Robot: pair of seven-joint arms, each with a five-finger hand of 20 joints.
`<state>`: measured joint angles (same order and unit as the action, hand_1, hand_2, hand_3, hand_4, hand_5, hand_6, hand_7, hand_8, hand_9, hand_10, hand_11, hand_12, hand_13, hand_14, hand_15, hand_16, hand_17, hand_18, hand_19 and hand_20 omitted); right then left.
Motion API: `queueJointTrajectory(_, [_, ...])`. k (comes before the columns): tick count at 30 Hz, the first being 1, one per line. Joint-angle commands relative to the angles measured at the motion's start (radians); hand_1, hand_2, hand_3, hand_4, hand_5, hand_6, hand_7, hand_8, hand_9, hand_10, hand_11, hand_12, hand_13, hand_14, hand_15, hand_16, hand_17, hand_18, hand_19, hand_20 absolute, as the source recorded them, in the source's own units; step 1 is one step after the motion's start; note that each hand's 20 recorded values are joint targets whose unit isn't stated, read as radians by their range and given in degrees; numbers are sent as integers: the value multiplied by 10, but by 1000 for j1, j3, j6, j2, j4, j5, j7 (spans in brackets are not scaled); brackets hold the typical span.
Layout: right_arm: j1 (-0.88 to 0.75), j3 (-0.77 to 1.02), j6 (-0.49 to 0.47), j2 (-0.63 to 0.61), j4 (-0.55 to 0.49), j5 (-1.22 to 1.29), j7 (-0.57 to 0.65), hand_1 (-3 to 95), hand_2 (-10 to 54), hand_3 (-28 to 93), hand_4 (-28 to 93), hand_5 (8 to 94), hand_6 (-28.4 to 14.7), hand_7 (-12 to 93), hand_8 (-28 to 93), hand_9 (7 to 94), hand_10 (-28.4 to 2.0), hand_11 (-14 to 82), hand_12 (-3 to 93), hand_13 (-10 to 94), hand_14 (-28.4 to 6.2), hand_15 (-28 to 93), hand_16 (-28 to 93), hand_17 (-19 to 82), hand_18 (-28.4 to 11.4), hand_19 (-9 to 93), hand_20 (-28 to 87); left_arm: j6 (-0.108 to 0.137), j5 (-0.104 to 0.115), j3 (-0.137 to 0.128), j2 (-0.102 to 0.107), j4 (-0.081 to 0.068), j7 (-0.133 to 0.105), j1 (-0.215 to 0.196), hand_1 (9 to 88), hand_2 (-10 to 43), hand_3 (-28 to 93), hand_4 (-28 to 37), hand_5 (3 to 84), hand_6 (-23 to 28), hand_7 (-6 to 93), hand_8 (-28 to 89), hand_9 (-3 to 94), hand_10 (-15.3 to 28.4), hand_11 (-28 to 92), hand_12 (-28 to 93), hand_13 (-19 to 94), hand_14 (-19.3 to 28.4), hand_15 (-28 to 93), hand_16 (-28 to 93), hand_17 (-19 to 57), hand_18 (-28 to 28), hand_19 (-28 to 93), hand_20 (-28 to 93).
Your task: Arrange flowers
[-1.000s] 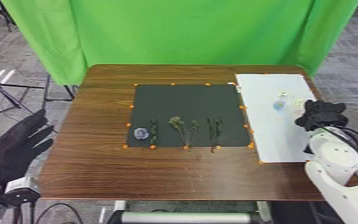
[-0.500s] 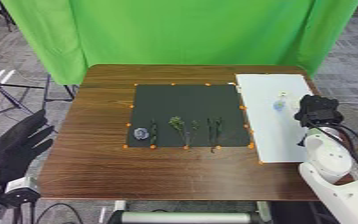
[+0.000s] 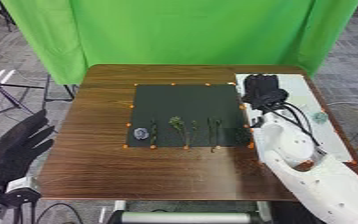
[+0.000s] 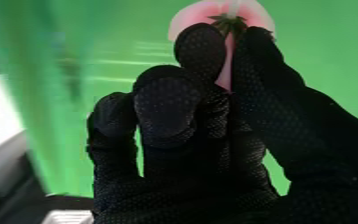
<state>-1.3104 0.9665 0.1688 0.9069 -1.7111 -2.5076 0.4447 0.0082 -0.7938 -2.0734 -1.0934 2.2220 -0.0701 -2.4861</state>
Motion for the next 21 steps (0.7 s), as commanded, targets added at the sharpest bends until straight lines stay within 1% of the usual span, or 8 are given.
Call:
queueJointTrajectory(1, [202,-216,-11,246,75,-22,-81,489,-95,849,-263,674,18,525,4,817,-65,264,554,740,-47,634,378,287,-213,837,575,10,9,17,18,-4,10,6,231,-35,705,-283,247,16,177,-89,181,87,116,187,137,116,184,67,-114,178,340,97])
queueJointTrajectory(4, [220,-255,-31,304,116,-48,-96,488,-95,849,-262,673,19,527,6,818,-64,264,552,740,-48,635,378,287,-213,837,575,9,6,26,27,-8,14,19,231,-35,705,-283,248,16,177,-90,181,87,115,187,137,115,183,66,-114,178,340,97])
queueJointTrajectory(6, [233,-286,-54,333,139,-54,-104,488,-95,848,-262,674,19,526,5,817,-64,265,554,739,-48,636,379,287,-213,837,575,10,3,24,22,-6,12,16,231,-34,705,-283,247,16,177,-89,181,87,115,187,137,116,183,67,-114,178,340,97])
queueJointTrajectory(7, [237,-295,-62,350,154,-67,-111,488,-95,848,-262,673,20,527,6,818,-63,264,553,740,-49,636,379,287,-213,837,575,13,7,24,26,-6,10,13,231,-34,705,-283,247,16,178,-89,181,87,115,187,137,116,183,67,-114,178,340,97])
queueJointTrajectory(13, [248,-339,-87,414,222,-111,-118,488,-95,847,-262,672,20,528,5,818,-63,265,553,739,-48,638,377,287,-213,838,574,3,3,32,31,-14,21,33,231,-35,705,-283,247,16,177,-89,181,88,116,187,137,116,183,66,-114,178,341,97])
queueJointTrajectory(17, [251,-360,-84,436,259,-138,-123,488,-95,847,-263,672,19,528,3,816,-64,262,552,737,-47,638,377,287,-213,838,574,1,3,37,36,-17,27,44,231,-34,705,-283,247,16,177,-89,181,87,115,187,137,116,183,67,-114,178,341,97])
queueJointTrajectory(20, [263,-380,-54,449,300,-158,-126,490,-95,844,-266,671,20,528,2,816,-64,260,550,736,-46,636,378,287,-211,837,573,1,2,43,39,-18,28,49,231,-34,705,-283,247,16,177,-89,181,87,115,187,136,116,183,67,-114,178,341,97])
queueJointTrajectory(21, [273,-393,-35,449,315,-158,-122,490,-95,844,-267,670,20,529,2,815,-63,260,550,736,-45,636,378,287,-211,837,573,-3,1,47,43,-21,28,56,232,-34,704,-283,247,16,176,-89,181,87,115,187,136,116,183,67,-114,178,341,97])
